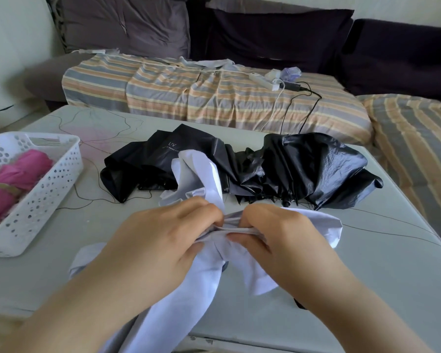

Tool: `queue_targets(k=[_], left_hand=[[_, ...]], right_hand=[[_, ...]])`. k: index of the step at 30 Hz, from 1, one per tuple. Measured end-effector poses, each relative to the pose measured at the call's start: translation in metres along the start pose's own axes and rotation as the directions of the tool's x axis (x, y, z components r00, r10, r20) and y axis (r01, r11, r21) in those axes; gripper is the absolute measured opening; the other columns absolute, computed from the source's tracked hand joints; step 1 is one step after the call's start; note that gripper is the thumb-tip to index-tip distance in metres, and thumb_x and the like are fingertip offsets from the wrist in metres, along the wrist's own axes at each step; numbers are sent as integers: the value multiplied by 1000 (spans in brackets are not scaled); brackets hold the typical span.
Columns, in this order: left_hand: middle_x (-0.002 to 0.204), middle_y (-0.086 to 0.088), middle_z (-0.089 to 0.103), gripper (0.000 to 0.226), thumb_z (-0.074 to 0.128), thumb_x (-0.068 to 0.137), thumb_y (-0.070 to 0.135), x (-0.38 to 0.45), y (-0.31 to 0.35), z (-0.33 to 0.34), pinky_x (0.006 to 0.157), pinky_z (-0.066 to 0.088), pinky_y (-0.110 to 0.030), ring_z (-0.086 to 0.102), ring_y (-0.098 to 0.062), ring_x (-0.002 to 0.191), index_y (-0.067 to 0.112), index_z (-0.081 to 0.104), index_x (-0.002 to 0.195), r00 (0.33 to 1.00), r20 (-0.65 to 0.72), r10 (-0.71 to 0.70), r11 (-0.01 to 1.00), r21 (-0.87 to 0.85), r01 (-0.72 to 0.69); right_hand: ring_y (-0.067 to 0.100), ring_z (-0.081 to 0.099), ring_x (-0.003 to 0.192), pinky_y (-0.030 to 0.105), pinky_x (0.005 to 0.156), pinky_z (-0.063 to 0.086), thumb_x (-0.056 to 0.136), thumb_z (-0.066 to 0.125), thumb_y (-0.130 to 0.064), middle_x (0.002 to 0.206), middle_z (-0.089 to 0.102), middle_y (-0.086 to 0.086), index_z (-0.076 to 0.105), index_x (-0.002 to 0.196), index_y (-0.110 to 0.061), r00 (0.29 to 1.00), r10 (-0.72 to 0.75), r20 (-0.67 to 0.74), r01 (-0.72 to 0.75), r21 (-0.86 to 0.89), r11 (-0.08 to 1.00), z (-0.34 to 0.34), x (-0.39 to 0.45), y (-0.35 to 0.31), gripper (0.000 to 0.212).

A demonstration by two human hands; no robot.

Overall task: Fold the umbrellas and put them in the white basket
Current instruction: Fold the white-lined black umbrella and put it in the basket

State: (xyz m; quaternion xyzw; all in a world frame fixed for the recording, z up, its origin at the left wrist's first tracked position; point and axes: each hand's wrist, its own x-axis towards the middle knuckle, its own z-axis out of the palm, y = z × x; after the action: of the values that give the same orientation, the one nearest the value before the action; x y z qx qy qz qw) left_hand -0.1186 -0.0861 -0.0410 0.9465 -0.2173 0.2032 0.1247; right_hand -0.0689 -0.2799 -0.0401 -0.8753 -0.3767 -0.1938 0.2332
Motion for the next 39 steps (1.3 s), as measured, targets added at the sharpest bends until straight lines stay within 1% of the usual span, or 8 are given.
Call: queue_targets(k=[8,14,17,19,25,30,34,39], left_hand=[[65,17,51,58,85,52,8,2,7,-4,44,14,-4,42,-12,64,25,51,96,999,-13,-36,999,9,36],[62,11,55,61,81,49,3,3,9,-4,34,30,-21,47,-14,42,22,50,98,999,-36,33,995,96,-29],[64,7,52,59,75,46,-5,5,11,-4,40,23,-17,44,-17,45,19,52,94,993,-54,103,981,172,-93],[68,8,52,58,72,50,-9,5,6,-1,41,29,-21,43,-15,54,22,53,95,996,-65,62,991,119,-54],[106,22,54,46,59,81,23,-2,-20,9,64,47,-20,52,-3,86,38,45,122,995,-10,-98,973,-211,93],[136,23,44,43,42,90,39,-2,-23,18,88,45,-25,55,-8,109,33,43,132,1000,-1,6,990,-141,-6],[132,18,46,49,47,83,56,0,-23,24,83,43,-24,57,-11,98,31,48,125,999,-34,18,994,-108,-22],[109,18,53,26,47,87,36,0,-21,24,73,42,-25,58,-12,86,29,54,112,995,-97,-6,989,-148,-9]], right_hand=[[10,57,65,24,50,43,81,62,-50,76,62,-14,36,96,-34,978,117,170,-128,54,990,2,-1,-19,34],[24,57,108,15,56,43,99,51,-9,103,63,26,39,110,-10,951,201,235,-273,329,904,-1,11,-33,16],[2,58,77,20,67,47,89,67,-26,76,61,-15,58,104,-20,937,239,256,-322,358,877,13,3,-19,19],[-5,54,65,14,63,44,85,70,-30,58,54,-21,57,82,-31,917,293,271,-376,344,861,19,1,-13,13],[7,53,64,16,59,39,86,69,-24,59,56,-13,65,80,-15,918,288,273,-385,439,811,28,4,-8,11],[6,60,74,16,65,45,86,69,-21,70,66,-10,70,90,-14,926,280,253,-369,444,817,29,4,-7,9],[7,62,78,19,68,47,85,70,-19,75,68,-9,71,94,-13,935,274,224,-347,428,834,32,3,-6,10],[0,60,75,14,65,45,86,69,-21,71,65,-16,64,101,-25,930,231,287,-338,415,845,23,1,-4,16]])
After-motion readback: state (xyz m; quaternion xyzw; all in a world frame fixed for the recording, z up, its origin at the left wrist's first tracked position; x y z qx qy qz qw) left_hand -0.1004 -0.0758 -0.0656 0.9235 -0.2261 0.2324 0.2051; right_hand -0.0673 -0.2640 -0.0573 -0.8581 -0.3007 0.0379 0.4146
